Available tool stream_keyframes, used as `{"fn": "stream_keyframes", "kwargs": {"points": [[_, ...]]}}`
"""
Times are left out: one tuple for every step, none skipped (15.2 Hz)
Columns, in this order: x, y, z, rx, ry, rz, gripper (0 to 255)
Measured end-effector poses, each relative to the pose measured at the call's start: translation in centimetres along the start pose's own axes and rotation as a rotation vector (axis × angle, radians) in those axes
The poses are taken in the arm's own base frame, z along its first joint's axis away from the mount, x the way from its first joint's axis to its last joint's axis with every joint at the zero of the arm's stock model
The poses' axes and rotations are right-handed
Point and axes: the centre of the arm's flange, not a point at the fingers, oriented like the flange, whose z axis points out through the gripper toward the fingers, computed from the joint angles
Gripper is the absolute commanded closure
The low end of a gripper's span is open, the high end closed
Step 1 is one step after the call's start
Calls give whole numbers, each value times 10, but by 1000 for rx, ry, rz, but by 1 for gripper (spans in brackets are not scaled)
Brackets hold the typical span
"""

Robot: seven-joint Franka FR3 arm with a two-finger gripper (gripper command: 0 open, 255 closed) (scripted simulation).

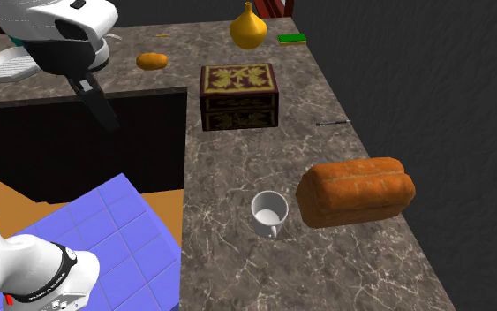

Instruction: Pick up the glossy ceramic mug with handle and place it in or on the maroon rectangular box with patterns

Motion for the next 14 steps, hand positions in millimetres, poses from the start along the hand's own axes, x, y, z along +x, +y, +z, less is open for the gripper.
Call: {"fn": "stream_keyframes", "kwargs": {"points": [[0, 0, 0, 0, 0, 0, 0], [3, 4, 4, -2, 1, 0, 0], [9, 10, 8, -6, 3, 0, 0], [13, 16, 13, -10, 5, -1, 0], [18, 24, 20, -14, 7, -2, 0], [23, 32, 26, -19, 9, -2, 0], [33, 40, 32, -24, 12, -3, 0], [38, 51, 38, -29, 14, -3, 0], [44, 60, 47, -34, 16, -4, 0], [48, 67, 54, -39, 19, -5, 0], [54, 77, 62, -44, 21, -6, 0], [62, 84, 67, -49, 25, -7, 0], [68, 94, 73, -54, 27, -7, 0], [72, 102, 79, -59, 30, -8, 0]]}}
